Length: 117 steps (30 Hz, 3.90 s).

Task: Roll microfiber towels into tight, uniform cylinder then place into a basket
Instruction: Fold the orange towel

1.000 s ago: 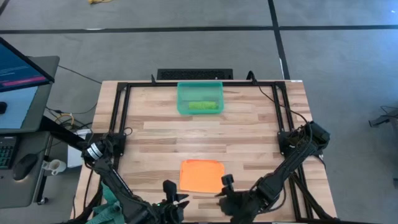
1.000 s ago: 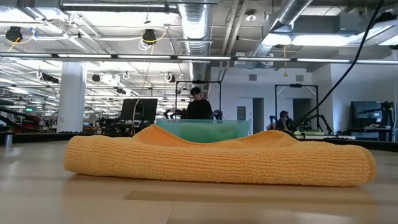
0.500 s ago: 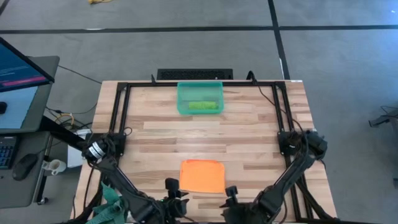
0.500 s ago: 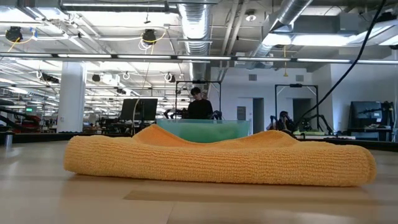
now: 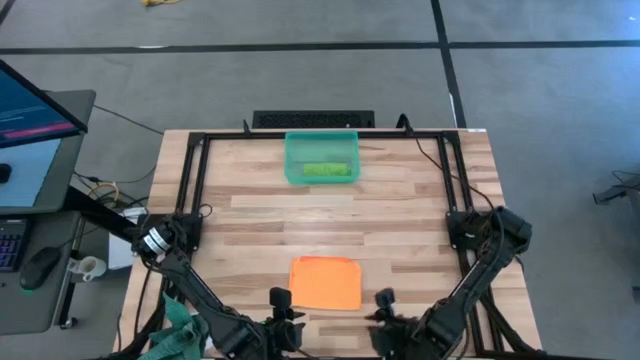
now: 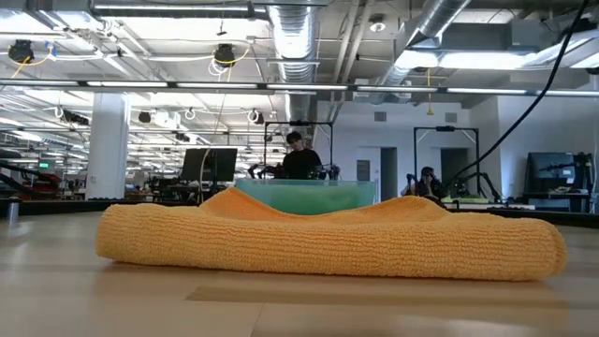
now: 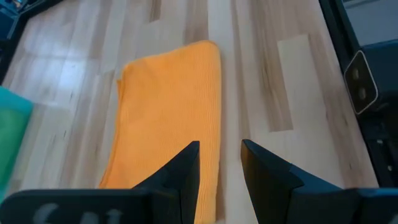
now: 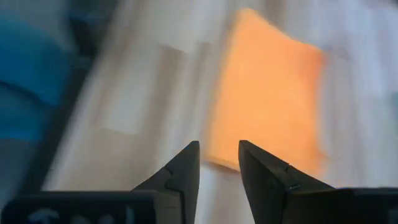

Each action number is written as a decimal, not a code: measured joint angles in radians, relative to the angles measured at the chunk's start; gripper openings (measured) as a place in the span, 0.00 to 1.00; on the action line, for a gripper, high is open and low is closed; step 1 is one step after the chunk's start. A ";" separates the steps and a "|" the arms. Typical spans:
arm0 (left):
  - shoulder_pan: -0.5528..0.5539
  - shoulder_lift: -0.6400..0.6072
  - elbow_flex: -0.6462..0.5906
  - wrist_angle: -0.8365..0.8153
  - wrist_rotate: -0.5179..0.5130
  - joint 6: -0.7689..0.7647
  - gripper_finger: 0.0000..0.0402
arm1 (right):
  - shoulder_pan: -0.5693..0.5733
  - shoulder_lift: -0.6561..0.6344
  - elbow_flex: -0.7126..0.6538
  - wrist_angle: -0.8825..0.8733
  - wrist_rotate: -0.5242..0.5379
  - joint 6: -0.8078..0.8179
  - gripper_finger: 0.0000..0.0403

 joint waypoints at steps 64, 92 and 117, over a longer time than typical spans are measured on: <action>0.057 0.000 -0.247 0.158 0.079 -0.072 0.28 | -0.117 0.070 -0.361 0.636 0.012 0.066 0.60; 0.073 -0.005 -0.399 0.333 0.179 -0.135 0.25 | -0.164 0.098 -0.358 0.617 -0.085 0.197 0.49; 0.069 0.004 -0.250 0.332 0.428 -0.161 0.02 | -0.110 0.082 -0.293 0.624 -0.330 0.157 0.07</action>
